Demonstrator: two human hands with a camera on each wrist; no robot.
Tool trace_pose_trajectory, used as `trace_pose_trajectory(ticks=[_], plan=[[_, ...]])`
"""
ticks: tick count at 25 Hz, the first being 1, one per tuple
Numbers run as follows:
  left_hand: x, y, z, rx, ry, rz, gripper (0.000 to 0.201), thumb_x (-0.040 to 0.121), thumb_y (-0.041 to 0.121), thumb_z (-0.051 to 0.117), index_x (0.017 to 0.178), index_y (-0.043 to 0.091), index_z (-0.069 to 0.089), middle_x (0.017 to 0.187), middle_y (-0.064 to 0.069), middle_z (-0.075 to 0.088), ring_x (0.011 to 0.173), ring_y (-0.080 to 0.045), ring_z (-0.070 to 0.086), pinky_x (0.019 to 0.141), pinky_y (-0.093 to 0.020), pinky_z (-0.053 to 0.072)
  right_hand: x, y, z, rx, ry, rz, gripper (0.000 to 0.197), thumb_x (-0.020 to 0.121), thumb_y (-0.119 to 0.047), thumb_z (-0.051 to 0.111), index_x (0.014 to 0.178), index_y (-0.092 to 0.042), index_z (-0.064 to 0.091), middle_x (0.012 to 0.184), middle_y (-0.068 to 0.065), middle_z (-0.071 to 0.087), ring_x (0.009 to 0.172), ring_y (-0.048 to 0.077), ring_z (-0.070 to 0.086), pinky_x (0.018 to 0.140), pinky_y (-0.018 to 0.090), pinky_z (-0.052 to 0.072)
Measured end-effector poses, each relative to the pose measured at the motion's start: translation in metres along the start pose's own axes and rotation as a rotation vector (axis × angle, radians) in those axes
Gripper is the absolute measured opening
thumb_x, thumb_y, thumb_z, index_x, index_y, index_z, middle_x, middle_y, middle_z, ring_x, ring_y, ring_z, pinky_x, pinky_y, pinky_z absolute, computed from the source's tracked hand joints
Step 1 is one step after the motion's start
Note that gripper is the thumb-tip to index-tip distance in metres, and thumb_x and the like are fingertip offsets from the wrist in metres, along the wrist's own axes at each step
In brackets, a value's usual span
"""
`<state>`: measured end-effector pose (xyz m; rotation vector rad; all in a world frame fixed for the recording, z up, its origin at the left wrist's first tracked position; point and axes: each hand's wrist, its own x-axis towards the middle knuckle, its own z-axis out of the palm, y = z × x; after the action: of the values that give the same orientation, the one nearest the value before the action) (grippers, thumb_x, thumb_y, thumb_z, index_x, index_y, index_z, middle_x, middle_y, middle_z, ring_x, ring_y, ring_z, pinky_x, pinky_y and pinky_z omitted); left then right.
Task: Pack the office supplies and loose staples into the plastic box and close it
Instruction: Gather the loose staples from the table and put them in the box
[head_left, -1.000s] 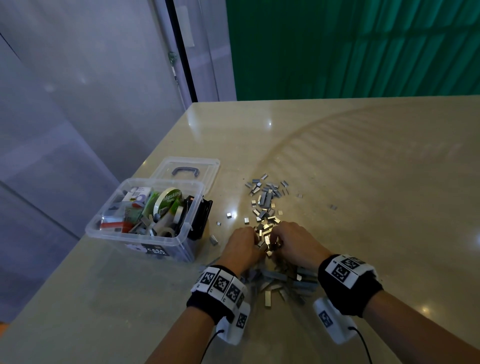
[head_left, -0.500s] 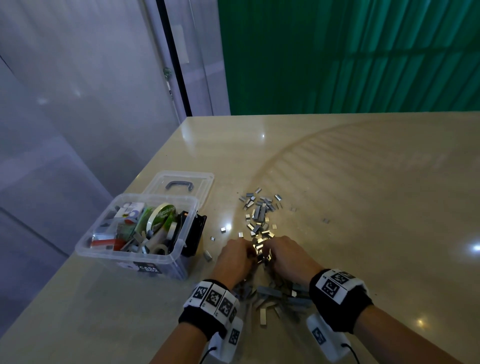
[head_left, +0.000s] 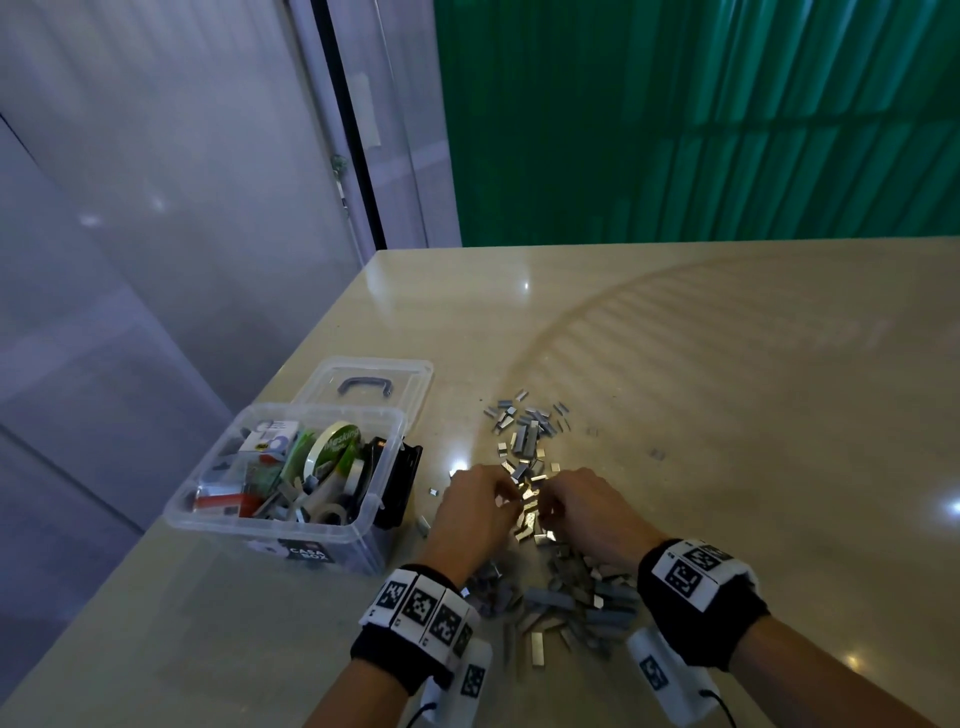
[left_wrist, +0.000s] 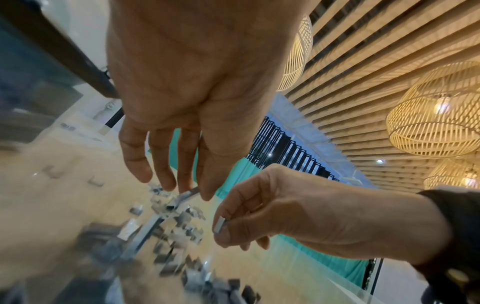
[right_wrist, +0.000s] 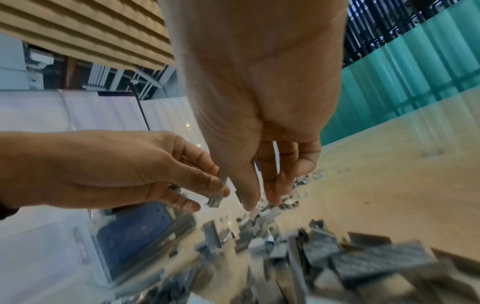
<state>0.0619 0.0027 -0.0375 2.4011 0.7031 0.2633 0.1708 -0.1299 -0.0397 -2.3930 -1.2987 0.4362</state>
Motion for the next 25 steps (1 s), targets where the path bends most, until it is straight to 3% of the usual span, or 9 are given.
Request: trace_pose_trajectory(ticks=[4, 6, 8, 10, 13, 16, 19, 22, 25], plan=[[-0.011, 0.014, -0.039, -0.156, 0.078, 0.083, 0.012, 0.081, 0.014, 0.078, 0.08, 0.017, 0.067, 0.07, 0.011, 0.066, 0.065, 0.005, 0.062, 0.062, -0.006, 0.044, 0.011, -0.018, -0.028, 0.084, 0.064, -0.074, 0.011, 0.082, -0.01, 0.071, 0.08, -0.019, 0.076, 0.083, -0.001, 0.072, 0.072, 0.01, 0.062, 0.068, 0.021, 0.048], [-0.019, 0.012, -0.064, -0.278, 0.117, 0.091, 0.011, 0.084, 0.01, 0.075, 0.087, 0.014, 0.065, 0.074, 0.006, 0.069, 0.066, 0.001, 0.066, 0.065, -0.013, 0.051, 0.018, -0.036, -0.039, 0.144, 0.1, -0.138, 0.016, 0.08, -0.005, 0.072, 0.083, -0.018, 0.081, 0.079, -0.004, 0.075, 0.064, -0.002, 0.059, 0.061, 0.006, 0.038], [-0.03, 0.007, -0.094, -0.376, 0.149, 0.094, 0.012, 0.09, 0.009, 0.068, 0.099, 0.016, 0.065, 0.082, 0.0, 0.072, 0.071, -0.01, 0.072, 0.068, -0.03, 0.059, 0.024, -0.059, -0.047, 0.209, 0.136, -0.191, 0.015, 0.082, -0.006, 0.072, 0.086, -0.016, 0.082, 0.076, -0.007, 0.075, 0.062, -0.01, 0.059, 0.058, 0.005, 0.037], [-0.043, -0.001, -0.126, -0.434, 0.169, 0.091, 0.012, 0.094, 0.014, 0.065, 0.105, 0.019, 0.067, 0.085, -0.003, 0.072, 0.073, -0.016, 0.072, 0.068, -0.037, 0.061, 0.031, -0.082, -0.05, 0.218, 0.159, -0.236, 0.015, 0.086, -0.009, 0.071, 0.088, -0.019, 0.082, 0.073, -0.012, 0.073, 0.065, -0.015, 0.059, 0.06, 0.006, 0.037], [-0.062, -0.031, -0.176, -0.393, 0.279, 0.072, 0.01, 0.093, 0.025, 0.068, 0.102, 0.025, 0.073, 0.082, -0.001, 0.073, 0.071, -0.018, 0.071, 0.065, -0.033, 0.061, 0.042, -0.122, -0.047, 0.247, 0.148, -0.273, 0.017, 0.089, -0.013, 0.067, 0.092, -0.021, 0.082, 0.08, -0.013, 0.075, 0.075, -0.003, 0.066, 0.069, 0.017, 0.049], [-0.071, -0.079, -0.213, -0.257, 0.381, 0.04, 0.006, 0.089, 0.022, 0.074, 0.094, 0.023, 0.077, 0.077, 0.006, 0.073, 0.068, -0.009, 0.07, 0.065, -0.028, 0.057, 0.05, -0.166, -0.041, 0.29, 0.13, -0.331, 0.014, 0.088, -0.013, 0.069, 0.088, -0.018, 0.081, 0.08, -0.011, 0.076, 0.074, -0.002, 0.067, 0.064, 0.008, 0.046], [-0.078, -0.113, -0.229, -0.189, 0.372, 0.015, 0.006, 0.084, 0.015, 0.076, 0.087, 0.021, 0.076, 0.073, 0.008, 0.073, 0.069, -0.007, 0.07, 0.067, -0.03, 0.059, 0.063, -0.204, -0.027, 0.31, 0.123, -0.377, 0.012, 0.083, -0.008, 0.07, 0.078, -0.014, 0.08, 0.074, -0.006, 0.074, 0.068, 0.003, 0.066, 0.061, 0.008, 0.045], [-0.079, -0.132, -0.232, -0.126, 0.328, 0.028, 0.008, 0.084, 0.011, 0.075, 0.086, 0.019, 0.076, 0.076, 0.008, 0.073, 0.071, -0.002, 0.069, 0.07, -0.022, 0.057, 0.079, -0.237, -0.002, 0.231, 0.104, -0.411, 0.014, 0.078, -0.004, 0.07, 0.076, -0.014, 0.079, 0.073, -0.006, 0.069, 0.067, 0.007, 0.061, 0.061, 0.016, 0.044], [-0.075, -0.143, -0.23, -0.039, 0.215, 0.067, 0.013, 0.088, 0.009, 0.069, 0.09, 0.018, 0.078, 0.078, 0.004, 0.075, 0.074, -0.005, 0.068, 0.072, -0.019, 0.054, 0.091, -0.255, 0.021, 0.098, 0.109, -0.428, 0.012, 0.082, -0.009, 0.072, 0.084, -0.018, 0.08, 0.083, -0.002, 0.062, 0.081, 0.014, 0.052, 0.066, 0.024, 0.041]])
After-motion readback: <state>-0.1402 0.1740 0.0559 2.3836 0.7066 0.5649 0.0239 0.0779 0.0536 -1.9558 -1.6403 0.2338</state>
